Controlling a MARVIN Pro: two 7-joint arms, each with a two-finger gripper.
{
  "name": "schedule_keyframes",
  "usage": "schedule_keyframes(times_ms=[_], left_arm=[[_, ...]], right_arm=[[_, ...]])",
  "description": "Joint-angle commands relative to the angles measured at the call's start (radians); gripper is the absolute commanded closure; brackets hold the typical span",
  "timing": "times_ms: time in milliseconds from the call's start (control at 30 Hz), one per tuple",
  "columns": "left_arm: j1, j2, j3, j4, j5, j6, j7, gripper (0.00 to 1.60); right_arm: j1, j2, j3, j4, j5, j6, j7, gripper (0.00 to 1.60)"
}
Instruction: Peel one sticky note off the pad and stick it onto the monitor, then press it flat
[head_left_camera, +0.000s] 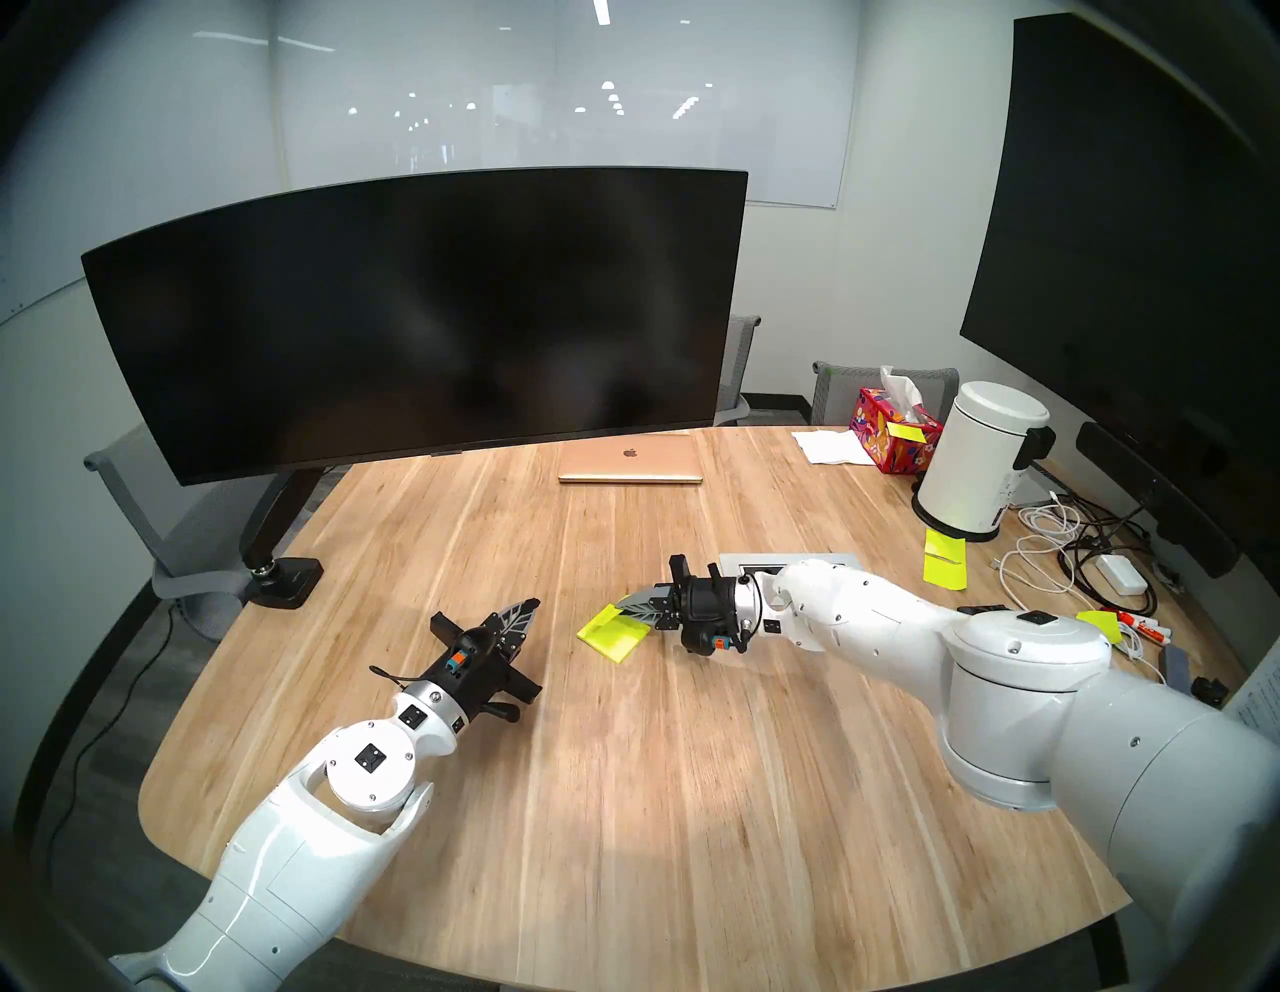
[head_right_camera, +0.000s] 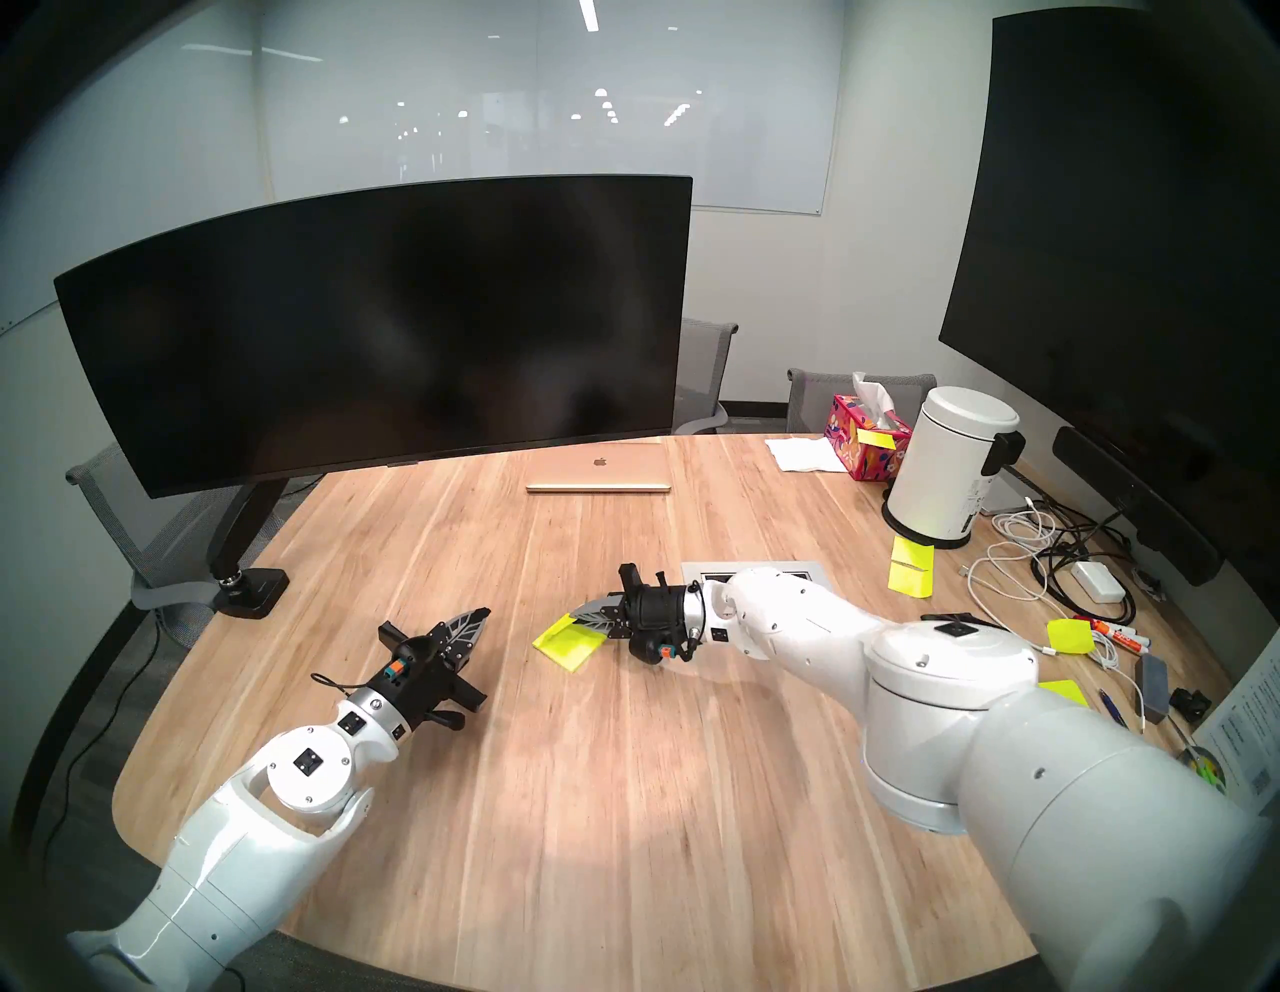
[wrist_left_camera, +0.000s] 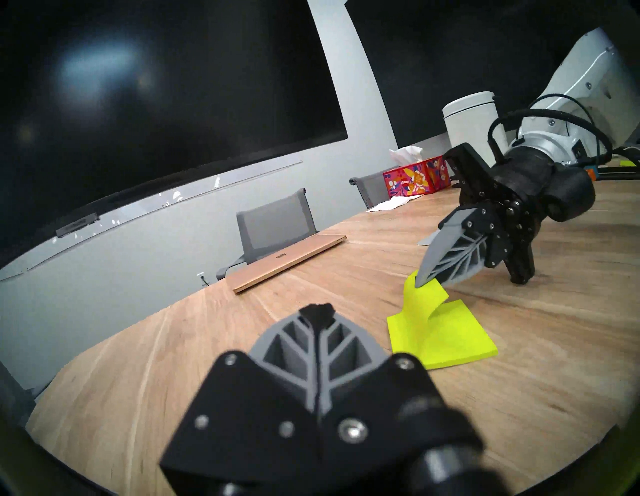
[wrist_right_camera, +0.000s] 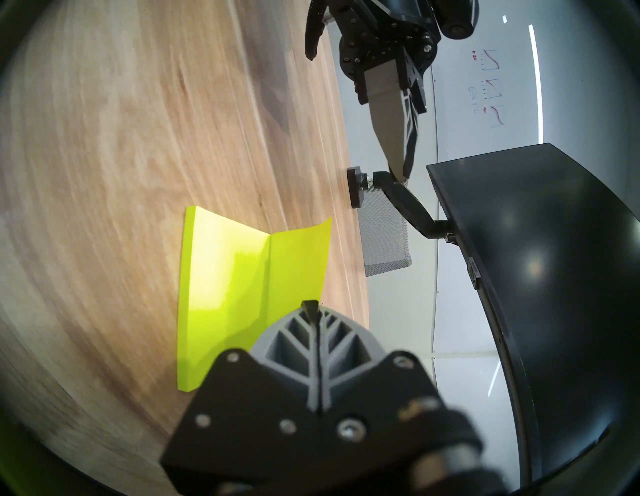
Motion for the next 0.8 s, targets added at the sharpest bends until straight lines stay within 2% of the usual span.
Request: schedule_keyframes(times_ms=[0, 433, 767], left_arm=[[-0.011, 0.019, -0.002, -0.022, 0.002, -0.019, -0.022, 1.60], [-0.115, 0.023, 0.035, 0.023, 0.053, 0.028, -0.078, 1.60], [-0.153, 0.020, 0.056, 0.031, 0.078, 0.065, -0.101, 1.60]], right_arm=[[0.014, -0.013, -0.010, 0.006, 0.019, 0.001, -0.021, 1.60], [0.005, -0.022, -0.026, 0.019, 0.035, 0.001, -0.035, 1.60], [0.003, -0.032, -0.035, 0.032, 0.046, 0.001, -0.050, 1.60]])
